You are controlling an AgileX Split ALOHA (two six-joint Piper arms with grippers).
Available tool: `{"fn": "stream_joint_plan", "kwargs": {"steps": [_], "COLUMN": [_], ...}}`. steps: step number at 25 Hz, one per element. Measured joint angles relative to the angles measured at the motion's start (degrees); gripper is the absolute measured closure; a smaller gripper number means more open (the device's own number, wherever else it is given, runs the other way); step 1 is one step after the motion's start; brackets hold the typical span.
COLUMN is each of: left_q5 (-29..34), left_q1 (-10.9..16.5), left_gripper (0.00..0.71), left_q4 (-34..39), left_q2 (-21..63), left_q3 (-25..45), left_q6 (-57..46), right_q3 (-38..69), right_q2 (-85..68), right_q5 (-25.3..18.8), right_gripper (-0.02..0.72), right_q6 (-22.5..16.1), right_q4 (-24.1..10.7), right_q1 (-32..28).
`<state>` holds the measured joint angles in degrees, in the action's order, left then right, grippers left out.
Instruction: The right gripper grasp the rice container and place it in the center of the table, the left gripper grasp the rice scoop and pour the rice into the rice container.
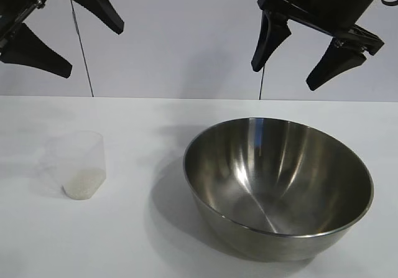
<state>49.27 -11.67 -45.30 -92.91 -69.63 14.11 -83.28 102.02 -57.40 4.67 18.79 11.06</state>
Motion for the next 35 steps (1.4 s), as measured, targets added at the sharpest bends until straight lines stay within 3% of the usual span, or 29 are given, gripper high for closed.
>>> {"fn": "stream_joint_plan", "kwargs": {"steps": [4,8,14,20,29,35], "left_q5": [0.0,0.0,-0.7,-1.1,-1.1,-1.1], "left_q1": [0.0,0.0,0.0,0.0,0.0,0.0], "left_gripper": [0.061,0.061,0.061,0.061,0.061,0.061], "left_q4": [0.0,0.0,0.0,0.0,0.0,0.0], "left_q2": [0.0,0.0,0.0,0.0,0.0,0.0], "left_q3": [0.0,0.0,0.0,0.0,0.0,0.0], "left_q6": [0.0,0.0,0.0,0.3,1.7,1.9], "right_q3": [-0.7,-0.7,4.1,16.4,31.2,33.5], "right_q2": [-1.3,-6.3,-12.2,-14.0,-14.0,-11.1], "right_q5": [-4.6,-6.4,-7.1,-0.4,15.8,20.8], "right_gripper": [0.095,0.108,0.114,0.114,0.114,0.114], "right_q6": [-0.8,-2.1,-2.5,-2.5,-2.7,-2.7], "right_q4": [-5.9,-11.3,-15.6,-15.7,-15.2,-12.0], "right_q1": [0.0,0.0,0.0,0.0,0.0,0.0]}}
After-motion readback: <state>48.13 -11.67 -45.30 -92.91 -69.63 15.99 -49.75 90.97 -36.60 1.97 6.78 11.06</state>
